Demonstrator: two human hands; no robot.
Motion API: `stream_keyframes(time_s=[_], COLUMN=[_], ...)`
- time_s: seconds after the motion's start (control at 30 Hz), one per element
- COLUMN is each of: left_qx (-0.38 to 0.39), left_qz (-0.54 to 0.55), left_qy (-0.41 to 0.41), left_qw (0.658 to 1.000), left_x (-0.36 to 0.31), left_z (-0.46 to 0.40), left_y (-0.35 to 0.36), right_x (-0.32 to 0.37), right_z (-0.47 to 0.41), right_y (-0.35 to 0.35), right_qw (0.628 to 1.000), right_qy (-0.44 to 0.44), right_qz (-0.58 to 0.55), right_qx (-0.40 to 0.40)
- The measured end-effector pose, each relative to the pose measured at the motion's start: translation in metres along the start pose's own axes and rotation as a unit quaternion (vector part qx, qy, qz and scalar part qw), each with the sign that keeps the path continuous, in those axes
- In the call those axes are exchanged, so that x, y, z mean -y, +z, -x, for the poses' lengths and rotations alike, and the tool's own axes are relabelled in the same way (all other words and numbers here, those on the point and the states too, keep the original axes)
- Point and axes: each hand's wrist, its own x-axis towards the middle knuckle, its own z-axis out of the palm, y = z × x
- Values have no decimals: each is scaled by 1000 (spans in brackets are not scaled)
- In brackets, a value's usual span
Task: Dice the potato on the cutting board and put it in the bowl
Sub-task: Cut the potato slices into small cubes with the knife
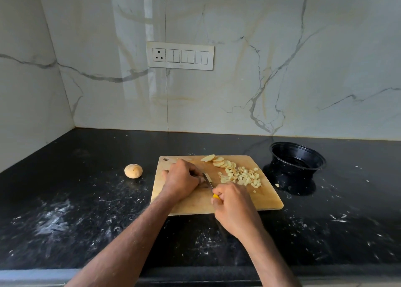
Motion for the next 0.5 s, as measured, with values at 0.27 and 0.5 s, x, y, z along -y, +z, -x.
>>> stream_keyframes(time_s=[0.27,0.5], left_qx=[-39,-79], left_qz=[-24,-241], left_qy=[12,0], left_qw=[999,967], left_x=[-1,-18], left_z=[4,7], left_y=[4,18], right_x=[-14,-21], right_z=[-11,-18], right_y=[-20,5], right_qw=[992,986], right_qy=[40,32], right_qz=[-22,-39], right_qx=[-120,-156])
